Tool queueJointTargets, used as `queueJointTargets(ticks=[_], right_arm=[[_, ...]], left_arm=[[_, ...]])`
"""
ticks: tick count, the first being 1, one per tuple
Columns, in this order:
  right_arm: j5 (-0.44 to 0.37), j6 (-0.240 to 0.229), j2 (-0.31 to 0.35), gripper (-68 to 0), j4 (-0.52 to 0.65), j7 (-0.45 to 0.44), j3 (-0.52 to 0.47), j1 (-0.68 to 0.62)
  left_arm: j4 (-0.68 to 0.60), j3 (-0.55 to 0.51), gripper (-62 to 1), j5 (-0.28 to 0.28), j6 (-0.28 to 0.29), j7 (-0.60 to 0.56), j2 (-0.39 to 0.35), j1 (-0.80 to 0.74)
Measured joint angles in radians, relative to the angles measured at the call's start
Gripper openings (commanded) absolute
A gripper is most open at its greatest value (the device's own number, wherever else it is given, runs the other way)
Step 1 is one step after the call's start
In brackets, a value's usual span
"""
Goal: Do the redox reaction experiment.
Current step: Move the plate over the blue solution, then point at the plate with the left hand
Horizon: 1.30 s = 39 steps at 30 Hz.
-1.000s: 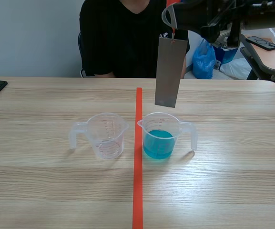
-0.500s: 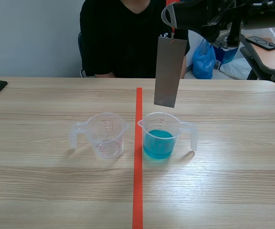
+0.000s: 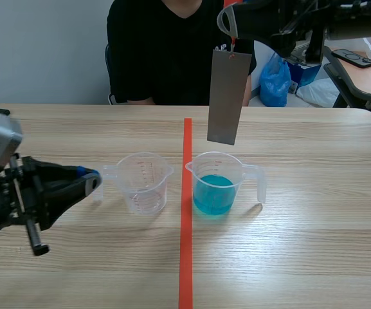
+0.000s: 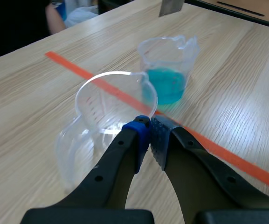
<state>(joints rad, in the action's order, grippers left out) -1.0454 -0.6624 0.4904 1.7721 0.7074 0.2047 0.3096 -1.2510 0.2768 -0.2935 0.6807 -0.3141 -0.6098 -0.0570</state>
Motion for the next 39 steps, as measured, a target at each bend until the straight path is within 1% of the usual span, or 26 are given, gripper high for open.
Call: queueJointTargets(ticks=[3,5,7,10,18,21,23,25,31,36,39], right_arm=[[0.0,0.0,0.0,-65.8,0.0,0.0,0.0,0.0],[0.0,0.0,0.0,-65.8,0.0,0.0,0.0,0.0],[0.0,0.0,0.0,-65.8,0.0,0.0,0.0,0.0],[0.0,0.0,0.0,-65.8,0.0,0.0,0.0,0.0],[0.0,0.0,0.0,-65.8,0.0,0.0,0.0,0.0],[0.0,0.0,0.0,-65.8,0.0,0.0,0.0,0.0],[0.0,0.0,0.0,-65.8,0.0,0.0,0.0,0.0],[0.0,0.0,0.0,-65.8,0.0,0.0,0.0,0.0],[0.0,0.0,0.0,-65.8,0.0,0.0,0.0,0.0],[0.0,0.0,0.0,-65.8,0.0,0.0,0.0,0.0],[0.0,0.0,0.0,-65.8,0.0,0.0,0.0,0.0]], left_arm=[[0.0,0.047,-56.9,0.0,-0.018,0.03,0.048,0.06],[0.001,0.062,-56.9,0.0,-0.02,0.055,0.078,0.084],[0.012,0.076,-56.9,0.0,-0.034,0.063,0.109,0.106],[0.054,0.101,-56.9,0.001,-0.044,0.099,0.156,0.151],[0.195,0.145,-56.9,0.001,-0.044,0.101,0.272,0.248],[0.235,0.157,-56.9,0.001,-0.045,0.101,0.311,0.283],[0.251,0.167,-56.9,0.001,-0.056,0.102,0.332,0.304],[0.259,0.182,-56.9,0.0,-0.068,0.105,0.346,0.323],[0.264,0.22,-56.9,0.0,-0.075,0.116,0.365,0.367],[0.264,0.222,-56.9,0.0,-0.102,0.122,0.375,0.378],[0.264,0.222,-56.9,0.0,-0.129,0.124,0.375,0.378]])
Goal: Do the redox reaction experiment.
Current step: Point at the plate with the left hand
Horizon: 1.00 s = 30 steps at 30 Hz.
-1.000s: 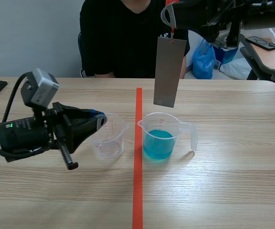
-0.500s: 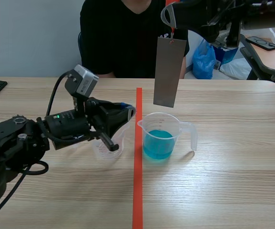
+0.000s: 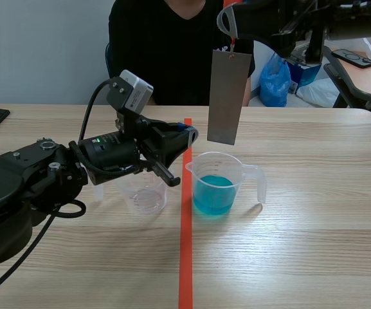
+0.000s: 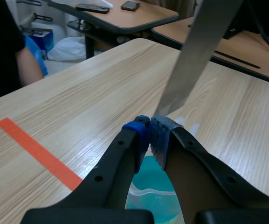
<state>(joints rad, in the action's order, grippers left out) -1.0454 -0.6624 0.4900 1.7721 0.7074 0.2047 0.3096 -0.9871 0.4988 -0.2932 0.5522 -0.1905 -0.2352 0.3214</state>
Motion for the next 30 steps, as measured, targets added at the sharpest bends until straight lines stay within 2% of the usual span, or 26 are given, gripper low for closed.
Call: queueJointTargets(ticks=[30], right_arm=[[-0.003,0.0,0.0,-65.8,0.0,0.0,0.0,0.0]], left_arm=[[0.0,0.0,-56.9,0.0,0.002,0.015,0.0,0.0]])
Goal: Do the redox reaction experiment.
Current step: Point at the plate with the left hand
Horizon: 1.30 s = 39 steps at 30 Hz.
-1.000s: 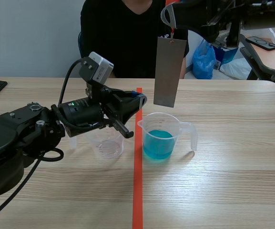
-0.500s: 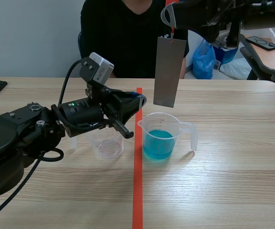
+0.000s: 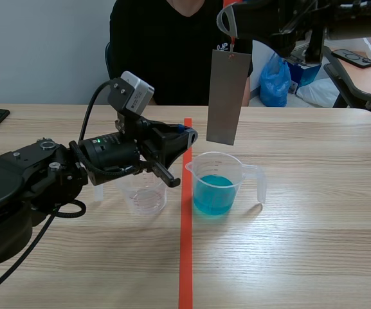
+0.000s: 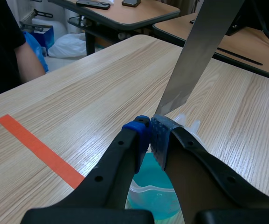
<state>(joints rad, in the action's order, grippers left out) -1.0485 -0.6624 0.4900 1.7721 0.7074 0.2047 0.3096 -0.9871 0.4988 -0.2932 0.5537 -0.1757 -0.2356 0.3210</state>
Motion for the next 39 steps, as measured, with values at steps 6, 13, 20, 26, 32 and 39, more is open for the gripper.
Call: queueJointTargets(ticks=[6,13,20,26,32,39], right_arm=[[0.0,0.0,0.0,-65.8,0.0,0.0,0.0,0.0],[0.0,0.0,0.0,-65.8,0.0,-0.003,0.0,0.0],[0.0,0.0,0.0,-65.8,0.0,-0.004,0.0,0.0],[0.0,0.0,0.0,-65.8,0.0,-0.006,0.0,0.0],[0.0,0.0,0.0,-65.8,0.0,-0.006,0.0,0.0],[-0.001,0.0,0.0,-65.8,0.0,-0.007,0.0,0.0]], left_arm=[[0.0,0.0,-56.9,0.0,0.0,0.0,0.0,0.0],[0.0,0.0,-56.9,0.0,-0.004,0.0,0.0,0.0],[0.0,0.0,-56.9,0.0,-0.011,-0.02,-0.052,-0.006],[-0.051,-0.053,-56.9,0.0,-0.011,-0.07,-0.19,-0.118],[-0.235,-0.233,-56.9,0.0,-0.011,-0.1,-0.36,-0.363],[-0.385,-0.549,-56.9,0.056,-0.011,-0.129,-0.418,-0.707]])
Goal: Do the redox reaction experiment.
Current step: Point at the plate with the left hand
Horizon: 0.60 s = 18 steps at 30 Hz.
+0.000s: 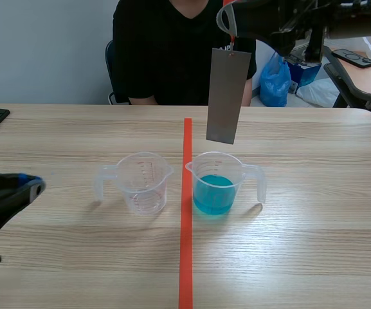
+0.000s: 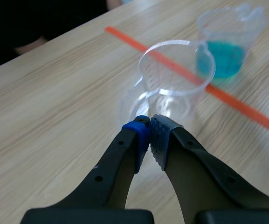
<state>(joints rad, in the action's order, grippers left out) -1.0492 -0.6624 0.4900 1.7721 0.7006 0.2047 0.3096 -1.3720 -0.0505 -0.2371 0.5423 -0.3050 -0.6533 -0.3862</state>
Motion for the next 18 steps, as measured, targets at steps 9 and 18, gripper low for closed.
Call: queueJointTargets(ticks=[9,18], right_arm=[[0.0,0.0,0.0,-65.8,0.0,0.0,0.0,0.0],[-0.004,0.0,0.0,-65.8,0.0,-0.004,0.0,0.0]], left_arm=[[-0.026,-0.267,-56.9,0.329,-0.154,-0.287,0.154,-0.431],[-0.026,-0.306,-56.9,0.552,-0.352,-0.404,0.335,-0.605]])
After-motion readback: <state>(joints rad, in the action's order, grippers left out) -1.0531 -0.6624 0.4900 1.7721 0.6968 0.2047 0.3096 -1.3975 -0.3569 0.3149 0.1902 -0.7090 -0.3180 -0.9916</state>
